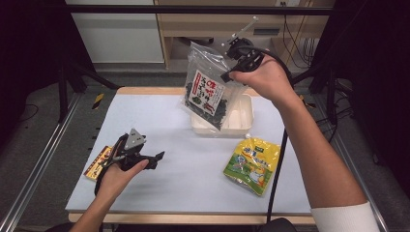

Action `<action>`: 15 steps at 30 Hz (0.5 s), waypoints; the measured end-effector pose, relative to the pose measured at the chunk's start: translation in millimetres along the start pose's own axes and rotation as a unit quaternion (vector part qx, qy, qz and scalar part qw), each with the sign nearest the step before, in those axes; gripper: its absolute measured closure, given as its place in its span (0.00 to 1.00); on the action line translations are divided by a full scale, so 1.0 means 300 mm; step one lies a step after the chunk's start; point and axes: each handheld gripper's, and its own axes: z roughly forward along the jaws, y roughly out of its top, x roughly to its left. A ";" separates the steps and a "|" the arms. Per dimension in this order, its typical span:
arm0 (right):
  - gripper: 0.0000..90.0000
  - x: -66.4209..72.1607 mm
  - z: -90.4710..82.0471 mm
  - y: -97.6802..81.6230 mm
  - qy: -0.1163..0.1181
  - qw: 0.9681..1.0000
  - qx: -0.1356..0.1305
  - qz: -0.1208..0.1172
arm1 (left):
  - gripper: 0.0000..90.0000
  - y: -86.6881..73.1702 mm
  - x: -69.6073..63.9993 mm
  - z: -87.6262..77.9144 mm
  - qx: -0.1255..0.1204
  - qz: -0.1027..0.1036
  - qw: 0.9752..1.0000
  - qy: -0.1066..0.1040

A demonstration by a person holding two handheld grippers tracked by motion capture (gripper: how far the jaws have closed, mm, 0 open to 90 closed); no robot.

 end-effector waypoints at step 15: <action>0.93 -0.086 0.010 0.000 -0.051 0.996 -0.005 0.071 | 0.10 -0.096 0.004 0.005 0.018 -0.013 1.000 0.020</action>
